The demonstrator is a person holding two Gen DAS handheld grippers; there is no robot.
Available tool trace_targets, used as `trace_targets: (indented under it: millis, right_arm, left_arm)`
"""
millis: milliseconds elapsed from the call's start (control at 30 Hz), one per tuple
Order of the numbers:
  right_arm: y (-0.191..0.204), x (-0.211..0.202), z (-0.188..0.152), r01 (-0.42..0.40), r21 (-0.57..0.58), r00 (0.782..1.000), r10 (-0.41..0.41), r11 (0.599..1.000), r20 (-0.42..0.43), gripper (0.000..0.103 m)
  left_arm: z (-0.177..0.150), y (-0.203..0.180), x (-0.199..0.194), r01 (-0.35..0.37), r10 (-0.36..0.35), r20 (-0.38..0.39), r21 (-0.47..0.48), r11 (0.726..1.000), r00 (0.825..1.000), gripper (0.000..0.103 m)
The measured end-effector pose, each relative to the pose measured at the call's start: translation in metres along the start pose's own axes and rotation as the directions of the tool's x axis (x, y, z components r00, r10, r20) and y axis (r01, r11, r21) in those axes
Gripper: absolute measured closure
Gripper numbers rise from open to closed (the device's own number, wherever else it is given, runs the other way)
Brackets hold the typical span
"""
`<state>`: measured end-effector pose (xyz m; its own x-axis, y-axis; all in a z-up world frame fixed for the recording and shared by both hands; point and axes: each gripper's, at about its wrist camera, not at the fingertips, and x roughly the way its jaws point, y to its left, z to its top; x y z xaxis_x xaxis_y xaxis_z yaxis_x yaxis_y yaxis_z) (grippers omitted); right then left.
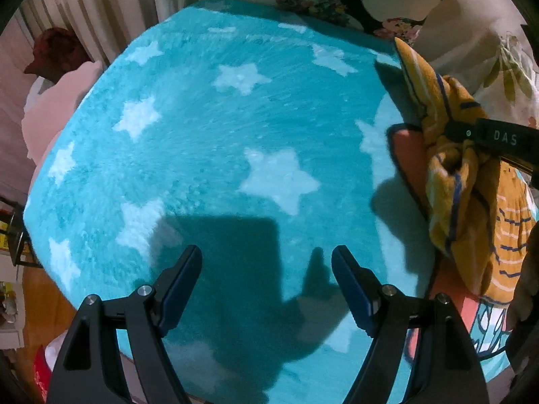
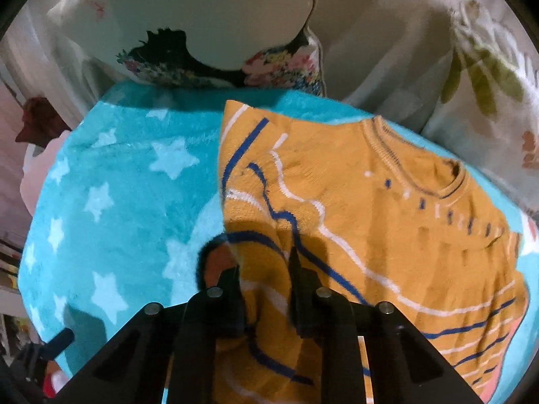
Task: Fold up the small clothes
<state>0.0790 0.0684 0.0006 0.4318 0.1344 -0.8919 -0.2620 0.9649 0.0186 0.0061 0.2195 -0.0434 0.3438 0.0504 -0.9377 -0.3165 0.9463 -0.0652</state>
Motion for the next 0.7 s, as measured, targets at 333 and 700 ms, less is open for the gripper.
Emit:
trace_targets:
  millis: [333, 700]
  right_arm:
    - [-0.023, -0.042, -0.009, 0.080, -0.052, 0.992, -0.075, 0.995, 0.099, 0.083]
    - [-0.045, -0.053, -0.020, 0.041, -0.047, 0.991, -0.034, 0.998, 0.130, 0.083]
  left_arm:
    - [-0.016, -0.038, -0.031, -0.086, 0.086, 0.064, 0.004, 0.996, 0.994, 0.025]
    - [-0.032, -0.060, -0.038, -0.126, 0.126, 0.066, 0.003, 0.992, 0.990, 0.025]
